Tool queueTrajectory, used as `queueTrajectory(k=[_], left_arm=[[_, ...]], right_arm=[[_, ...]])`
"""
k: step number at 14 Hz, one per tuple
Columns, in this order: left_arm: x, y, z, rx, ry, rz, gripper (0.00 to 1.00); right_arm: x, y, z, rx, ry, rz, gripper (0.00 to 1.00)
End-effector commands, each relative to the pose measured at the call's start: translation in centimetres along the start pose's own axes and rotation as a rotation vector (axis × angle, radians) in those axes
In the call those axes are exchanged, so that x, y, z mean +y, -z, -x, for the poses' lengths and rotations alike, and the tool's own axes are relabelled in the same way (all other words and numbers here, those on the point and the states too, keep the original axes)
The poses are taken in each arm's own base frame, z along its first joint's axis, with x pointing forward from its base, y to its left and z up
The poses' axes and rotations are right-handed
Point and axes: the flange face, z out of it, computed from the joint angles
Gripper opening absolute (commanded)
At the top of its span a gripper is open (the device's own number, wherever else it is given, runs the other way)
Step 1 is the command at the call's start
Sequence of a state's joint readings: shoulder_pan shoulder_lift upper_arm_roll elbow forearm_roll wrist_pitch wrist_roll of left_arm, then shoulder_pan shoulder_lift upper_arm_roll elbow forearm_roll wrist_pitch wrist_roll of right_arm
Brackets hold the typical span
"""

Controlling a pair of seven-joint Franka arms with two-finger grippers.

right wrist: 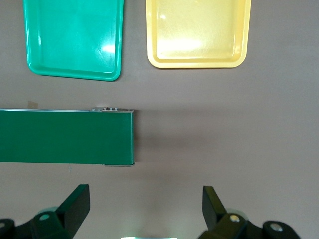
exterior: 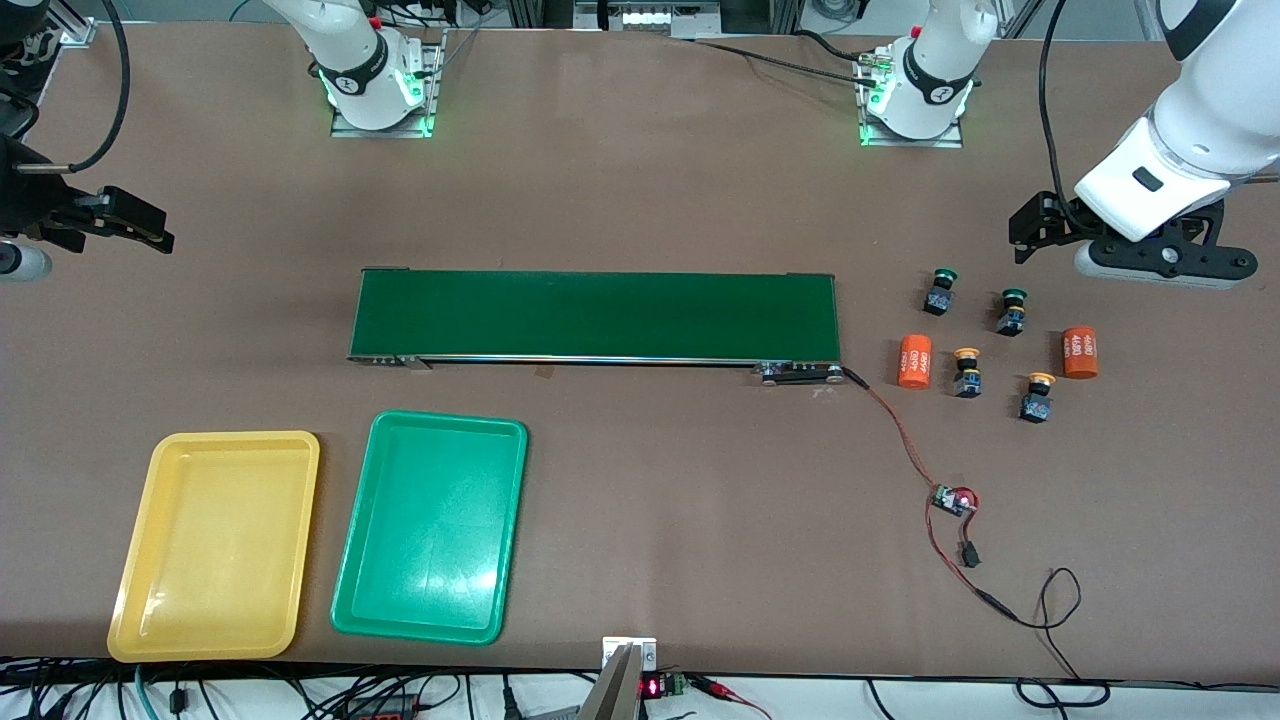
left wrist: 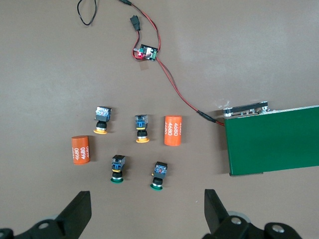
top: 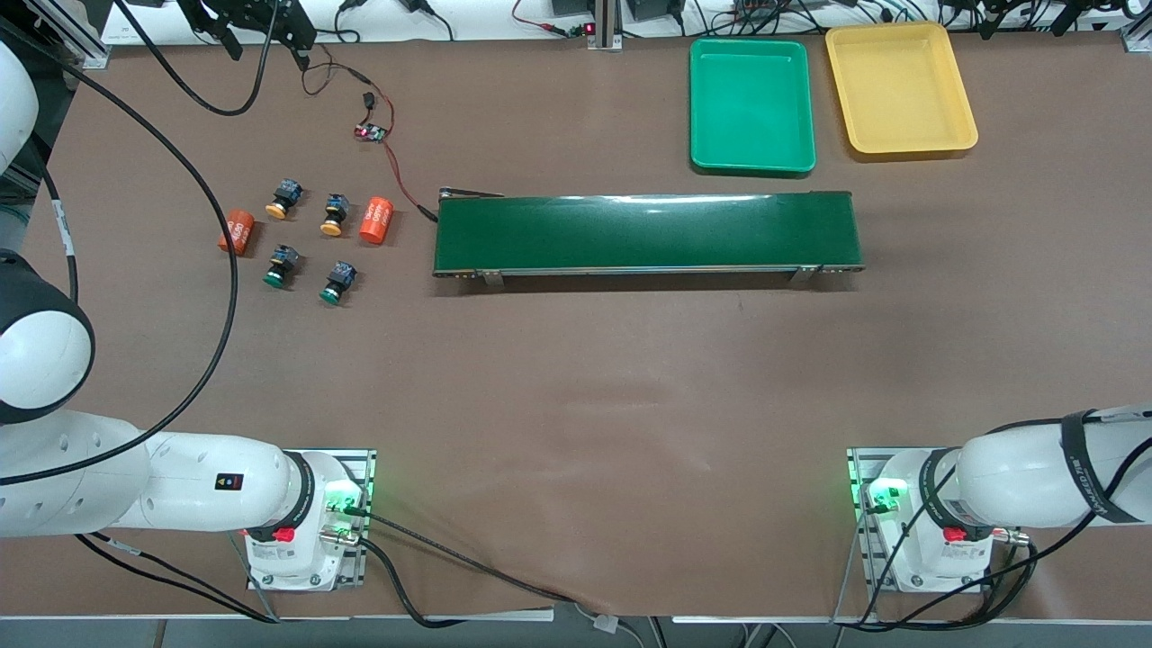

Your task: Sort buttons by color to trays

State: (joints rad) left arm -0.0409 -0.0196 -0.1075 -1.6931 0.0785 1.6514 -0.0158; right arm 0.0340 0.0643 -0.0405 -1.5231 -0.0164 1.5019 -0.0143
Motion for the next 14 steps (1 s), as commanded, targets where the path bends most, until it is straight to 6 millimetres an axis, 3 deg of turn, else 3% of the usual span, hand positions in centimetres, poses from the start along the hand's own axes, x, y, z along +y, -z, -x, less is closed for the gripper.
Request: queueTrajectory(k=[1,11,13,14], left_arm=[[0.5,0.8,0.1,-0.003,-0.009,-0.005,1.0],[1.0,0.4,0.3,-0.058,-0.01,0.004,1.0],[1.0,-2.5,-0.2,-0.158,-0.017,0.01,1.0],[0.4,-2.3,-0.3,-0.164,-0.021,0.016,1.0]], right_arm=[[-0.1,0.4,0.2,-0.003,-0.01,0.011,1.0],[-0.1,0.5,0.1,0.001,-0.01,0.012,1.0],[0.2,0.5,0.1,0.0,-0.013,0.01,1.0],[0.2,0.5,0.1,-0.001,-0.013,0.01,1.0]])
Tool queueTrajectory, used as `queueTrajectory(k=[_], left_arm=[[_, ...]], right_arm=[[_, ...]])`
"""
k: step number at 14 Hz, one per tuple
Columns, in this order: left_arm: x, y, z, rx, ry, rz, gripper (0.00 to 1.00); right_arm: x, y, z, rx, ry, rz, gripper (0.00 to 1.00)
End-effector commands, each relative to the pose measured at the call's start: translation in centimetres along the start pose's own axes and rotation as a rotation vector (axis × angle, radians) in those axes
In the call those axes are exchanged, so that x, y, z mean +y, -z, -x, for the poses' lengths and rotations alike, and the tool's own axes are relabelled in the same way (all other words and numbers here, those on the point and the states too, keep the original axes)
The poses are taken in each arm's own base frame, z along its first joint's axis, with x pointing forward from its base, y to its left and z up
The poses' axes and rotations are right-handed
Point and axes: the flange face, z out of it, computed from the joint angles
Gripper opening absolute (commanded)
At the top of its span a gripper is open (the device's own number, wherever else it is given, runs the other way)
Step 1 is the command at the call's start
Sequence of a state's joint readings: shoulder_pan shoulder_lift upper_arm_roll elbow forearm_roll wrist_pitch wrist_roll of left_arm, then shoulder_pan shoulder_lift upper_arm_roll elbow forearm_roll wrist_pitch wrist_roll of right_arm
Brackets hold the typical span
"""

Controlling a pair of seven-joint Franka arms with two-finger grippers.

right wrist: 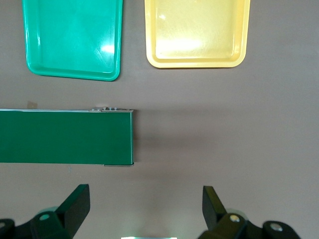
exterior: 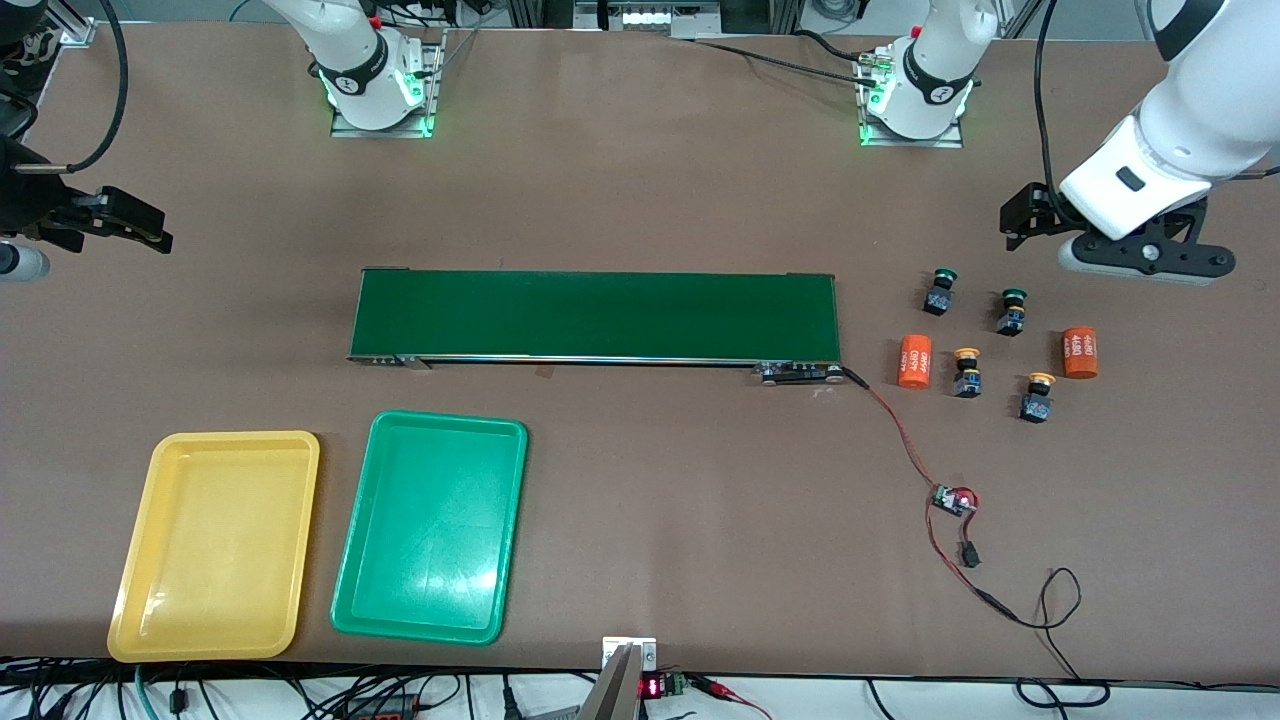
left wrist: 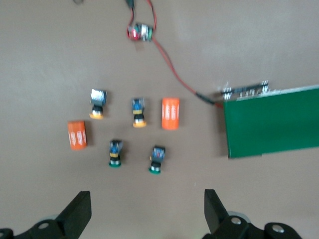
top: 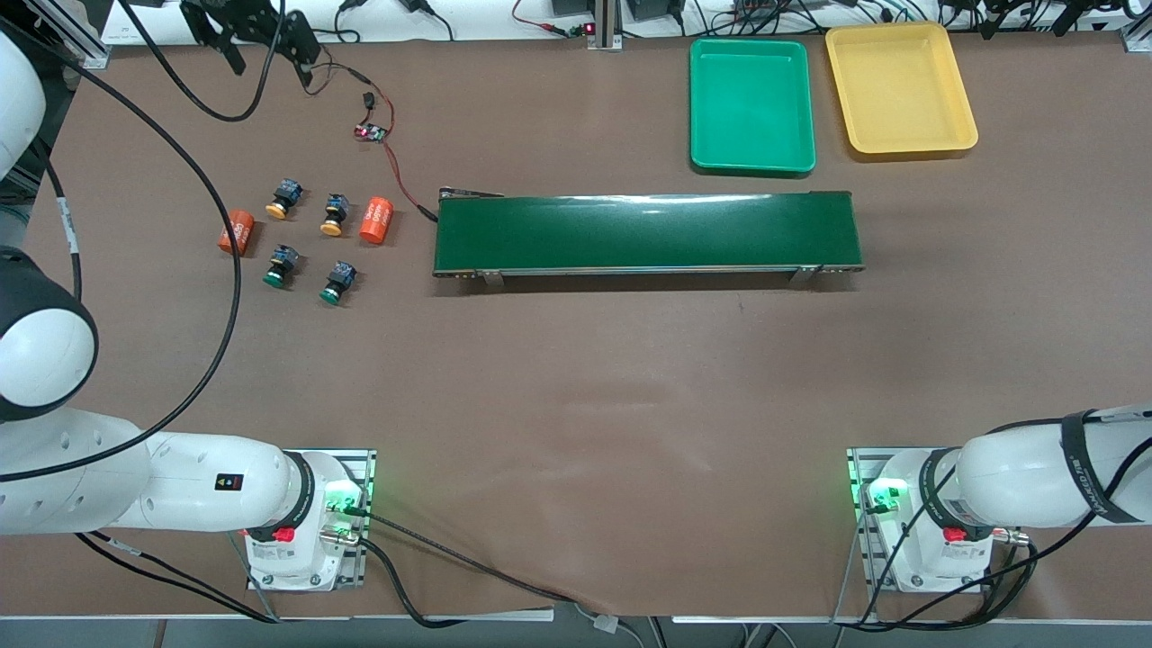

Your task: Sort buttons by color to trays

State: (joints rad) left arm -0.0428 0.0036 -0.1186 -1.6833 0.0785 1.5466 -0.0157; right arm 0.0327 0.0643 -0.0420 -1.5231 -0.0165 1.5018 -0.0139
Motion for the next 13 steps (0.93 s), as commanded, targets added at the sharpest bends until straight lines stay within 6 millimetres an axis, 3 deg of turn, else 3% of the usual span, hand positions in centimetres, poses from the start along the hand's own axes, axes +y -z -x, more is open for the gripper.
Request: queueTrajectory(k=[1,4,7,10,13], left_arm=[[-1.0,-1.4,-1.7,-0.06,0.003,0.021,1.0],[-1.8,-2.2,-3.5,-0.063,-0.051,0.028,1.0],[-2.4,-5.5,-6.3,-0.037,-0.052,0.03,1.0],[-2.2,-10.7,-7.7,-0.025,-0.054,0.035,1.0],[-1.6,-17.3,-7.2,-0.008,-0.061,0.036,1.0]], right_arm=[[0.1,0.4,0.1,-0.003,-0.011,0.013,1.0],[-0.1,0.5,0.3,-0.013,-0.009,0.013,1.0],[-0.1,0.5,0.1,-0.003,-0.009,0.015,1.0],[-0.2,0.4,0.2,-0.009,-0.008,0.015,1.0],[0.1,0.4,-0.1,0.003,-0.012,0.013,1.0]])
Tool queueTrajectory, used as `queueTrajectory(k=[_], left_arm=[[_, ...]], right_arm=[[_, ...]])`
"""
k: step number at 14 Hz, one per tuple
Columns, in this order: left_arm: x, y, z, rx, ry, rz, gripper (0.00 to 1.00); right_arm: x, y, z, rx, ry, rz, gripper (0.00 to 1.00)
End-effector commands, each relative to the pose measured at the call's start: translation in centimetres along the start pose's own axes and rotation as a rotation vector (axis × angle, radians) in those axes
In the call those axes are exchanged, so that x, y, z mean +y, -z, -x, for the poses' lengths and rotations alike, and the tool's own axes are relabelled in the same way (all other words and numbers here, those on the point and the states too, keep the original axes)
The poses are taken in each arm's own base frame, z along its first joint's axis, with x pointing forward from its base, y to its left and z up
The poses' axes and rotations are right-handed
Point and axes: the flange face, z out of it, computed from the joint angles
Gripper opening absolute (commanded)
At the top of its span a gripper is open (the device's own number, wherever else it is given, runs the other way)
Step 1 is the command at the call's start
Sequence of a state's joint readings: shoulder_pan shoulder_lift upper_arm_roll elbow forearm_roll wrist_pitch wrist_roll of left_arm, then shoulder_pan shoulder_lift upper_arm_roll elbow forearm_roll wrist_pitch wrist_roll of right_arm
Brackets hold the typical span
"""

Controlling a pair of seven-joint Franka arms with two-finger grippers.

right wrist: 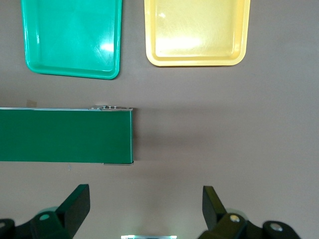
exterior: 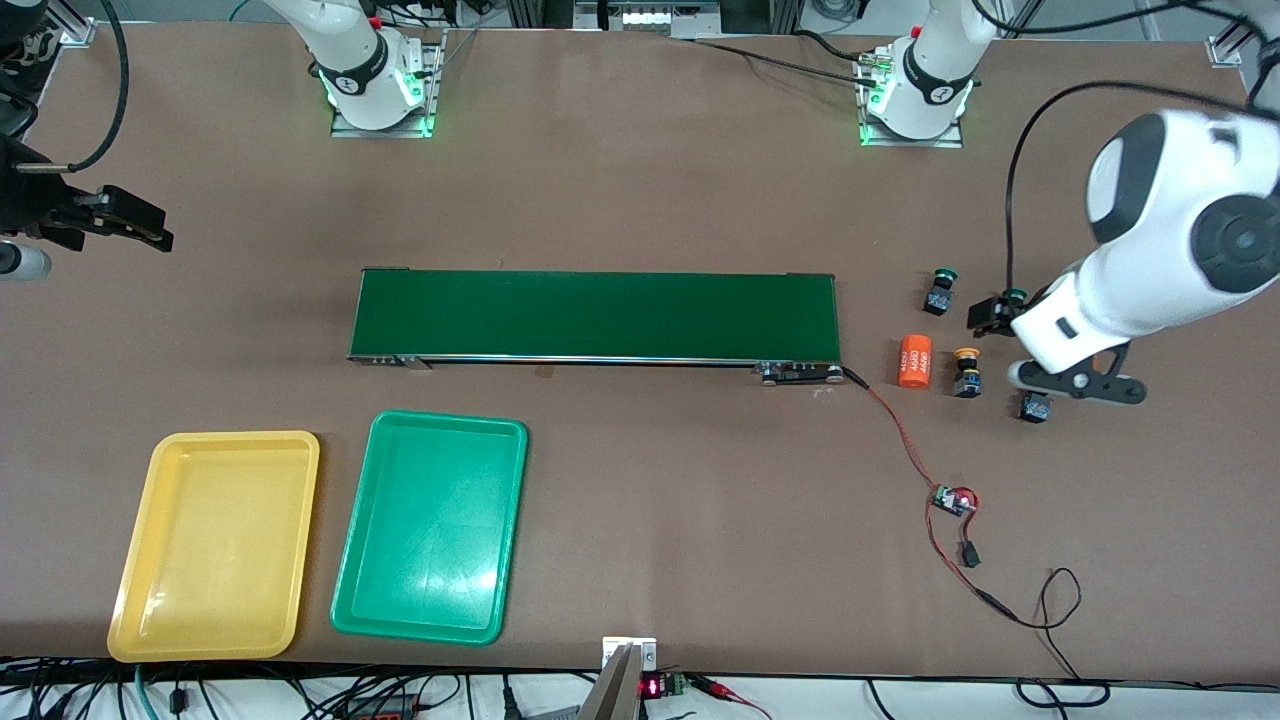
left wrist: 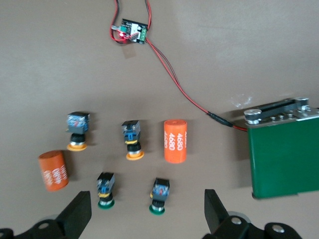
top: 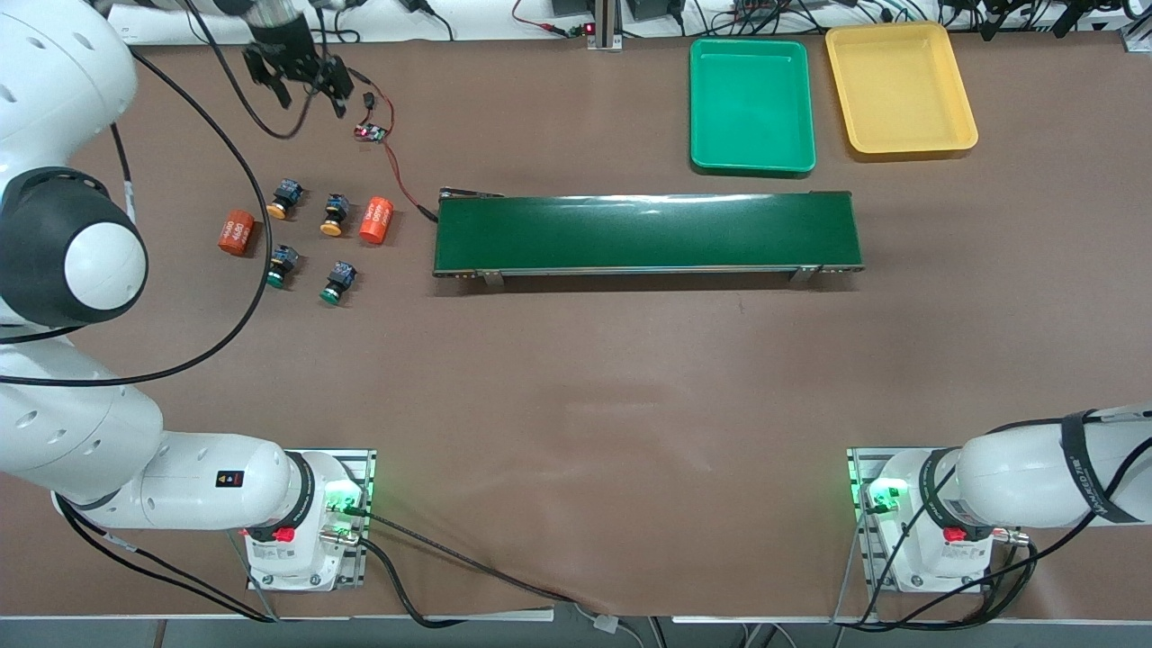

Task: Sort buttons by color to trays
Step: 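Close the left gripper on the orange cylinder and lift it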

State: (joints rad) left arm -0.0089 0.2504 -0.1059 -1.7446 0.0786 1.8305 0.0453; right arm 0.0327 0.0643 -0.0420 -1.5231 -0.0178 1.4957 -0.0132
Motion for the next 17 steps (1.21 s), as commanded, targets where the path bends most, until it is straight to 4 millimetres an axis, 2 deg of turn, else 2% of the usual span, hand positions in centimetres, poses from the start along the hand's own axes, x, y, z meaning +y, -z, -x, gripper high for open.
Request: queueTrajectory(k=[1,6,8,10,12,13,15,16,17], left_arm=[[0.4,-5.3,1.3,0.036,-0.022,0.002,1.0],[0.9,-15.0,3.2,0.187,-0.029,0.008,1.0],[1.1,-17.7,3.4,0.205,-0.032,0.015,1.0],[1.3,-19.5,3.0,0.215,-0.036,0.022,1.0],[1.4,-22.1,2.5,0.237,-0.042,0.03,1.0],[0.6,-22.9,2.7,0.226,-0.027,0.034,1.0],[0.6,-24.1,3.2,0.201,-0.026,0.039,1.0],[1.0,-24.4,3.2,0.196,-0.033,0.043,0.98],[1.3,-24.6,3.3,0.188,-0.037,0.044,0.81]], right_arm=[[0.0,0.5,-0.1,0.01,-0.011,0.012,1.0],[0.4,0.0,-0.4,0.004,-0.01,0.013,1.0],[0.6,0.0,-0.4,0.004,-0.011,0.013,1.0],[0.7,0.1,-0.4,0.005,-0.01,0.013,1.0],[0.6,0.0,-0.5,0.01,-0.009,0.013,1.0],[0.6,0.0,-0.6,0.013,-0.009,0.013,1.0],[0.6,0.0,-0.6,0.013,-0.011,0.013,1.0],[0.7,-0.1,-0.6,0.012,-0.011,0.015,1.0],[0.7,-0.2,-0.7,0.01,-0.009,0.015,1.0]])
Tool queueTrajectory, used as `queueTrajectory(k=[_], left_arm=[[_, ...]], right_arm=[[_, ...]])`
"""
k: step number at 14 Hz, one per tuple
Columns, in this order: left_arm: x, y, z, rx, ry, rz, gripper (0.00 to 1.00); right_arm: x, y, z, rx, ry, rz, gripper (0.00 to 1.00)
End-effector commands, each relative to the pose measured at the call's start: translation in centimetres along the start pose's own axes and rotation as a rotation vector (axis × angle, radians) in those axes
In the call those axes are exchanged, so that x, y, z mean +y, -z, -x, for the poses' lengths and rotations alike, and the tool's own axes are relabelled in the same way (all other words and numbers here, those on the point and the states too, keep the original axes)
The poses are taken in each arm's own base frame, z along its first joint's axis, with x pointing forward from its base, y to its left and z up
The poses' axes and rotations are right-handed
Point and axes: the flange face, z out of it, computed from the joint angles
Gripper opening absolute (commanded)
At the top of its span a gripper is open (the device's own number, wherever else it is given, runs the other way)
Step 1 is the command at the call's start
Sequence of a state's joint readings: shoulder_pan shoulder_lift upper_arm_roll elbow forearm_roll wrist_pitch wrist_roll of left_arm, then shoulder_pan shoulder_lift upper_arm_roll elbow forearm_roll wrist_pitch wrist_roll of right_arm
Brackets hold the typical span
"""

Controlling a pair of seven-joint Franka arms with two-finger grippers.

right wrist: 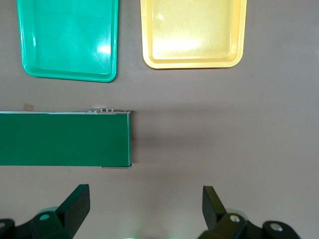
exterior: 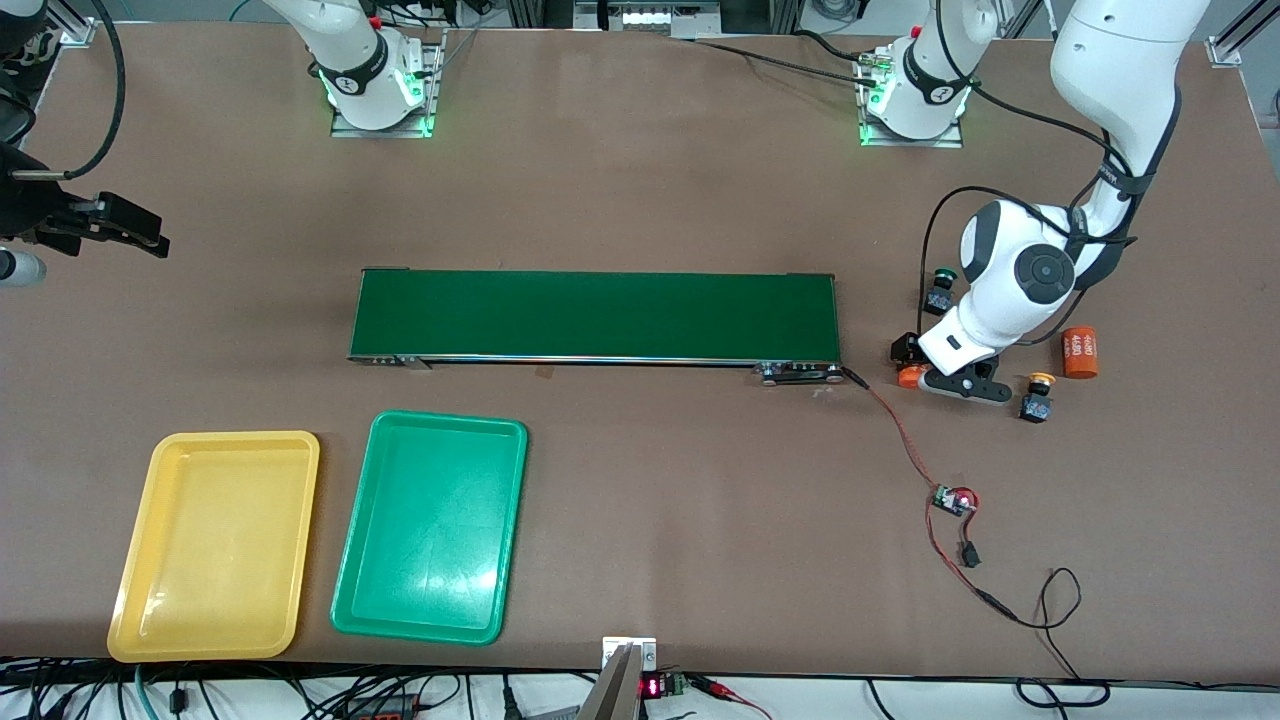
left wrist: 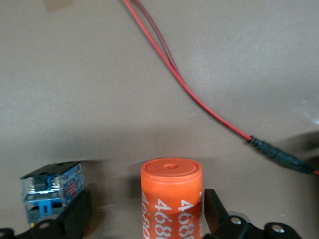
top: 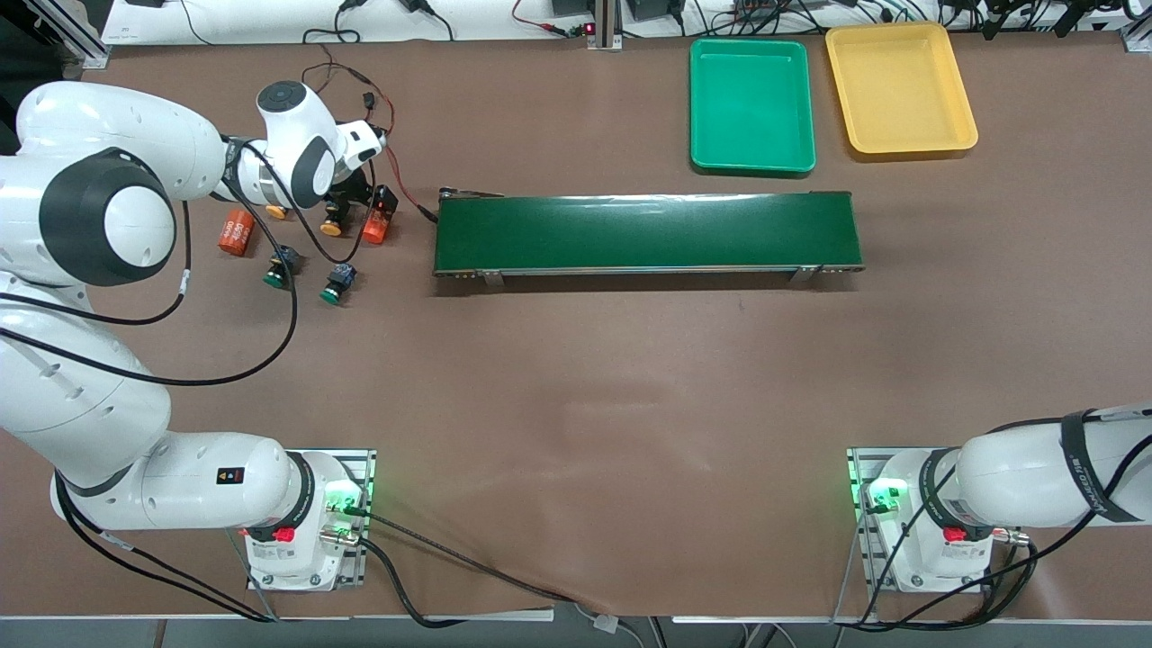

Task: Sort buttons by color to trays
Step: 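Close the left gripper on the orange cylinder and lift it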

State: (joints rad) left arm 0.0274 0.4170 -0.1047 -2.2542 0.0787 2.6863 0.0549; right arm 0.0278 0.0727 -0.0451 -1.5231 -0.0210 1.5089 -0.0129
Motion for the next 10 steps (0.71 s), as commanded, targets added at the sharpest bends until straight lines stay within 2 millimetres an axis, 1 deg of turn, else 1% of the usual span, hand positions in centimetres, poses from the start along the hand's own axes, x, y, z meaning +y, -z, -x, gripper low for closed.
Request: queueTrajectory(k=[1,2,3,4,5,6,7,8,10], left_arm=[[0.4,-0.1,0.2,-0.006,-0.03,0.004,0.54],[0.1,-0.2,0.3,-0.012,-0.024,0.004,0.38],[0.1,0.1,0.1,-0.008,-0.022,0.003,0.3],[0.2,0.4,0.0,-0.019,-0.02,0.003,0.27],[0.3,1.2,-0.4,-0.037,-0.024,0.002,0.27],[0.4,2.3,-1.2,-0.059,-0.032,-0.001,0.26],[0.4,3.9,-2.2,-0.086,-0.039,-0.005,0.26],[1.1,5.7,-3.2,-0.11,-0.066,-0.002,0.26],[1.0,9.0,-5.4,-0.162,-0.128,0.001,0.26]], right_arm=[[0.3,0.1,-0.3,0.005,-0.002,0.012,1.0],[0.3,0.0,-0.4,0.005,-0.004,0.013,1.0],[0.3,-0.1,-0.5,0.004,-0.005,0.01,1.0],[0.3,-0.4,-0.6,-0.002,-0.004,0.01,1.0],[0.4,-0.4,-0.6,-0.002,-0.005,0.01,1.0],[0.3,-0.4,-0.7,-0.002,-0.002,0.007,1.0],[0.2,-0.5,-0.7,-0.004,-0.002,0.004,1.0],[0.2,-0.4,-0.7,-0.002,-0.002,0.004,1.0],[0.2,-0.4,-0.7,-0.002,-0.002,0.004,1.0]])
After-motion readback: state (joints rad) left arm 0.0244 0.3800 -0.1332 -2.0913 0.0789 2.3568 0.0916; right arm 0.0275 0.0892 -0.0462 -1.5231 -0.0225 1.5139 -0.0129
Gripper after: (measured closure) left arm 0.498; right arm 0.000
